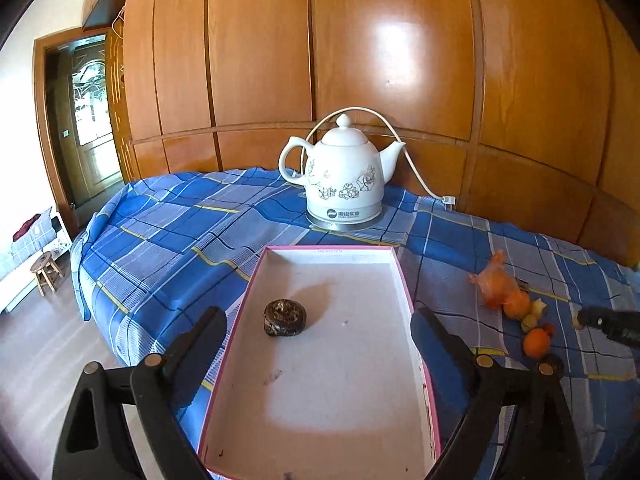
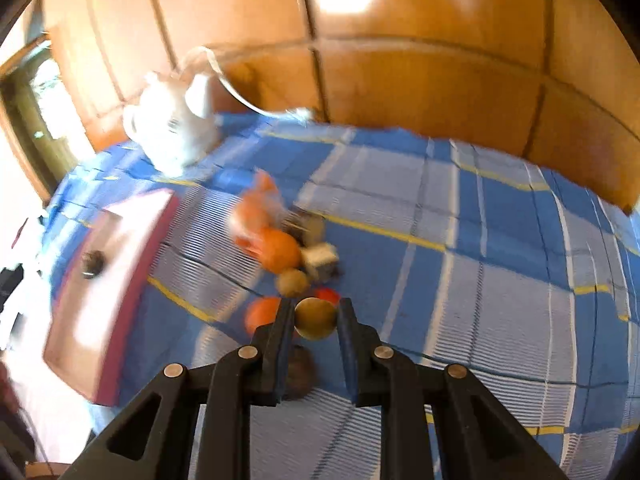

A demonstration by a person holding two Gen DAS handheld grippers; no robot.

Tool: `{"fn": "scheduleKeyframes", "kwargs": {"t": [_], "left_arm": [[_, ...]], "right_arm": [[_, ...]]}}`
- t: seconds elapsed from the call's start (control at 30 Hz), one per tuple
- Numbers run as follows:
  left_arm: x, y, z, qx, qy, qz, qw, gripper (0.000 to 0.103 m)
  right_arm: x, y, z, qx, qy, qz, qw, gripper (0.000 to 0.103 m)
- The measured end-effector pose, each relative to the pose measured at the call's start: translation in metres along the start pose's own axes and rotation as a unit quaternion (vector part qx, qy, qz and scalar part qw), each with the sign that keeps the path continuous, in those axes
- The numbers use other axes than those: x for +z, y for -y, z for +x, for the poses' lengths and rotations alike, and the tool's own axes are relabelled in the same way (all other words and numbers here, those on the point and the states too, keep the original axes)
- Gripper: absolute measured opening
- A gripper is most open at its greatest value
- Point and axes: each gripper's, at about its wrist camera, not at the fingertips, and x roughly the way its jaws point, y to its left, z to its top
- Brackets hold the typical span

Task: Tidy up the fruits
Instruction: 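Grasp the small yellow fruit with the right tool, then carry the small yellow fruit into the tray and release it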

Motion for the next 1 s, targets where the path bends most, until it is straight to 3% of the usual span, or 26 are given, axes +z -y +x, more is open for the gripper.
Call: {"fn": "scheduleKeyframes", "kwargs": {"t": [0.17,0.33,0.6,0.8,1.0], "left_arm": [[-0.006,-0.001,0.000,0.000,-0.007,0.000,1.0000,0.094],[-0.008,-0.007,0.003,0.003,-0.012,-0.011,0.9999,0.094],[-0.006,-0.039,0.014,0.038,-0.018,-0.047,0.9980,0.094],[-0.010,-0.050,0.024,0.042,-0.032,-0.057,0.9970,0.094],[-0.014,-0.042,0.026,0.022,-0.037,-0.051,0.9977,0.094]], "right_arm": [[0.004,-0.050,-0.003,0.076,-0.002,-0.044,0.996,0.022],[0.003,-0.106,0.022,0.153,-0.036,-0.060,0.986,0.022],[0.010,-0.167,0.073,0.219,-0.092,-0.052,0.970,0.022],[0.014,-0.178,0.079,0.200,-0.081,-0.049,0.975,0.033],[0.006,-0.149,0.062,0.146,-0.047,-0.041,0.987,0.037]]}}
